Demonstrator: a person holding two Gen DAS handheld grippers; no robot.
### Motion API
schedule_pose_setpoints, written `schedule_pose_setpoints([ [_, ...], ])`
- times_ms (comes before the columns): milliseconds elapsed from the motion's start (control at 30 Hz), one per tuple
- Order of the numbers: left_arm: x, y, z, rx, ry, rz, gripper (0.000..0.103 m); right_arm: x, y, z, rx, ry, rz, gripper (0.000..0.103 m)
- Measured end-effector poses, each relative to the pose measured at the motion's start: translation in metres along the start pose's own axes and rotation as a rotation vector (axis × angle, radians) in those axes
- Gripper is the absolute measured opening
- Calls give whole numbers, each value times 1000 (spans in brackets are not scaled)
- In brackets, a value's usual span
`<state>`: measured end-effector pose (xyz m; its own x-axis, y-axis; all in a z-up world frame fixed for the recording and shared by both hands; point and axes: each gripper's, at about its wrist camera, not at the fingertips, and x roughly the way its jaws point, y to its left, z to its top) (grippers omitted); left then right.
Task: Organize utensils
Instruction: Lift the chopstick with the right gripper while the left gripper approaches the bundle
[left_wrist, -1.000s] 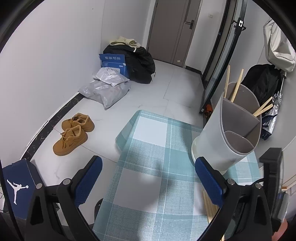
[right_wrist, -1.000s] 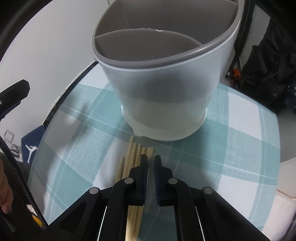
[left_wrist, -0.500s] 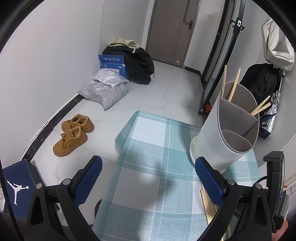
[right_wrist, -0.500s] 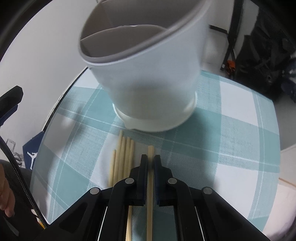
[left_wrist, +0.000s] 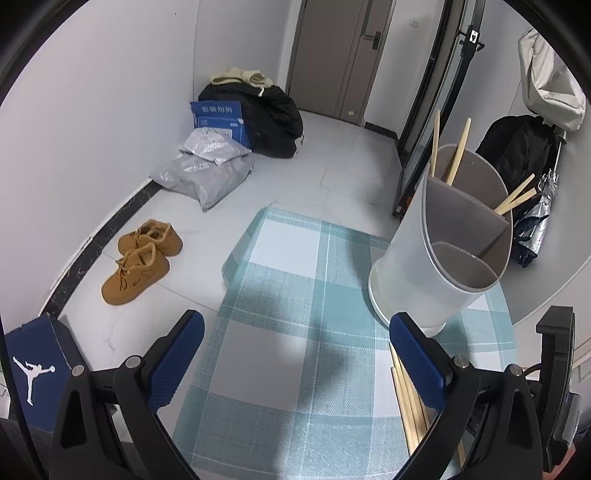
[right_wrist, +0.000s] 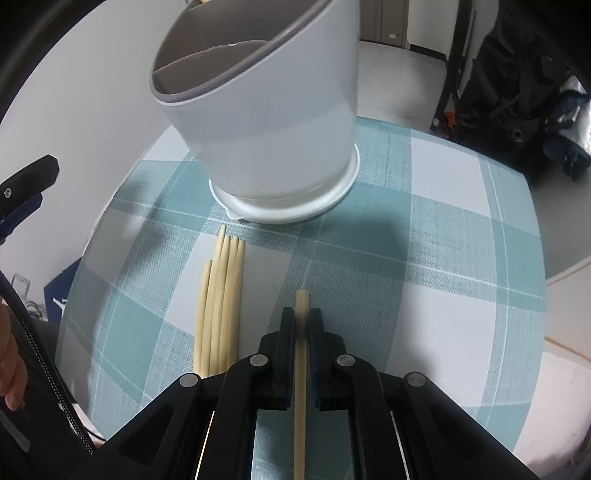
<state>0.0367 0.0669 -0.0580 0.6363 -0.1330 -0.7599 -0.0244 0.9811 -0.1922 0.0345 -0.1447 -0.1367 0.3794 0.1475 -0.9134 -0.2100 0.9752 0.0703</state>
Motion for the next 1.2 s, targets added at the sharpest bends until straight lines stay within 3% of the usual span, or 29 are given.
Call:
schedule_pose_setpoints([
  [267,11,-14,-15,41,65,16,99,6,-6,2,12,-50,42,5],
  [367,16,-23,-24,72,103,17,99,5,-20,3,94,-59,90,5],
  [567,25,-40,-38,136,187,13,99,-17,-63,4,296,-159,230,5],
  [800,40,-55,-44,195,280,23,99,-40,-110,-8,497,-253,319,5],
  [1033,47,-70,-48,263,303,51,99,-61,-146,-15,616,-358,360,5],
  [1200,56,-67,-49,219,342,49,99,-72,-149,-19,628,-387,352,5],
])
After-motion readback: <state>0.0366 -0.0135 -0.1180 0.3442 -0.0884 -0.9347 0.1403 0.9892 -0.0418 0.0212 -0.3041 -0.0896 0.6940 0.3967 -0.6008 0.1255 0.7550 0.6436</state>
